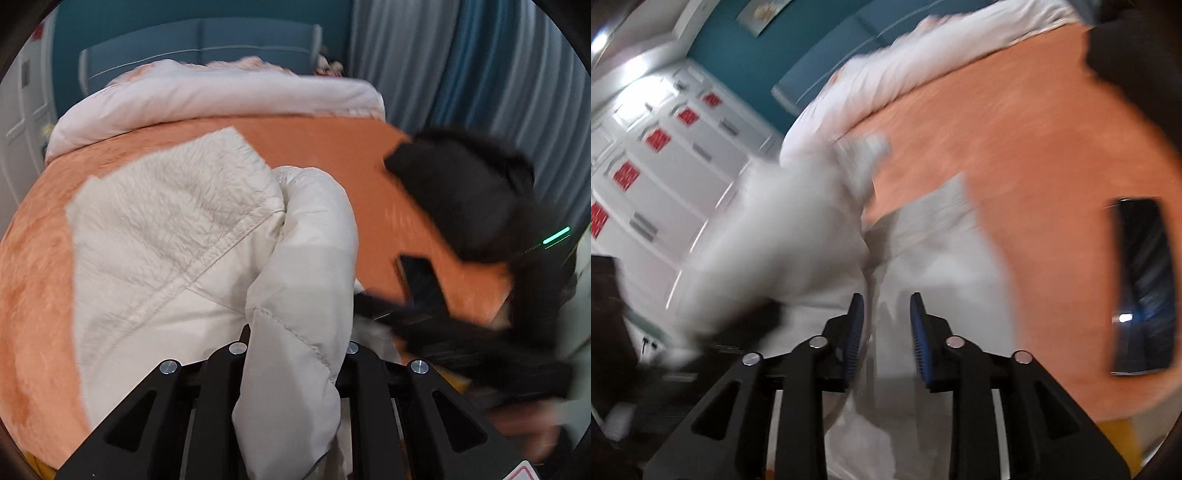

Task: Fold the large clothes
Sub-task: 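Lower the folded side onto the jacket and open the left gripper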

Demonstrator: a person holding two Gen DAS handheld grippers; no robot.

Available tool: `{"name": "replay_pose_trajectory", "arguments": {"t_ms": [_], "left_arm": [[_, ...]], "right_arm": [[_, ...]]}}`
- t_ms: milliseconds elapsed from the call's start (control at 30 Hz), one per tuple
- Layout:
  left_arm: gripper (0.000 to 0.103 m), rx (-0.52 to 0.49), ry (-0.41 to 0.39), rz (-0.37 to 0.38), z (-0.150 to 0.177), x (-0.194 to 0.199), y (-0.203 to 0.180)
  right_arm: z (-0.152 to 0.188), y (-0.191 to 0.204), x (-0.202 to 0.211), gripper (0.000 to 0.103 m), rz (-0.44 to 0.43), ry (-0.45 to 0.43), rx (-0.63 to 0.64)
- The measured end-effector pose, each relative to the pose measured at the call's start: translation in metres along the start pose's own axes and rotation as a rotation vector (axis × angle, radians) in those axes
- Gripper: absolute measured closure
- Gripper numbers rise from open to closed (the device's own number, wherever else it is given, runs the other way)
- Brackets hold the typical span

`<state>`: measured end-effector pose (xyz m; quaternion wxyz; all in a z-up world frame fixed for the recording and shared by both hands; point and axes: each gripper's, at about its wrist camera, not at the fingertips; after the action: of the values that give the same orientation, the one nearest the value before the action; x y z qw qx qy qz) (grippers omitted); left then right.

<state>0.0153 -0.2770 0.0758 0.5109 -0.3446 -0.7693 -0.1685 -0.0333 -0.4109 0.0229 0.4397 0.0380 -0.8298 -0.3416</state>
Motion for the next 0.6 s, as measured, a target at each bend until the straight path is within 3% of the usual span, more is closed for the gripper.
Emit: {"name": "replay_pose_trajectory", "arguments": {"t_ms": [100, 267, 367, 433, 533, 600], "left_arm": [[0.084, -0.053, 0.013, -0.071, 0.003, -0.029, -0.025], [0.052, -0.085, 0.007, -0.113, 0.006, -0.045, -0.042], [0.040, -0.089, -0.015, -0.066, 0.013, -0.016, -0.039], [0.036, -0.085, -0.040, -0.047, 0.021, 0.012, -0.031], [0.022, -0.103, -0.125, 0.048, 0.034, 0.068, -0.024], [0.019, -0.110, -0.169, 0.085, 0.042, 0.102, -0.017]], "right_arm": [[0.012, -0.011, 0.033, 0.070, 0.036, -0.058, -0.007], [0.018, -0.006, 0.056, 0.064, 0.032, -0.119, -0.002], [0.005, 0.005, 0.068, 0.046, 0.006, -0.138, 0.047], [-0.013, 0.025, 0.074, 0.043, -0.002, -0.153, 0.114], [-0.025, 0.048, 0.077, 0.037, 0.003, -0.170, 0.169], [-0.031, 0.062, 0.079, 0.036, -0.010, -0.174, 0.199]]}}
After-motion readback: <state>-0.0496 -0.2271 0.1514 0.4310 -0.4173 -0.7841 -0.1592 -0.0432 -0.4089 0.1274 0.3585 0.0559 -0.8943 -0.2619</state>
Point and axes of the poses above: each gripper's, at about its wrist camera, not at the fingertips, and x roughly against the way its jaws point, y to its left, z to its underside, and after that the axes turned 15 degrees about y, right-handed
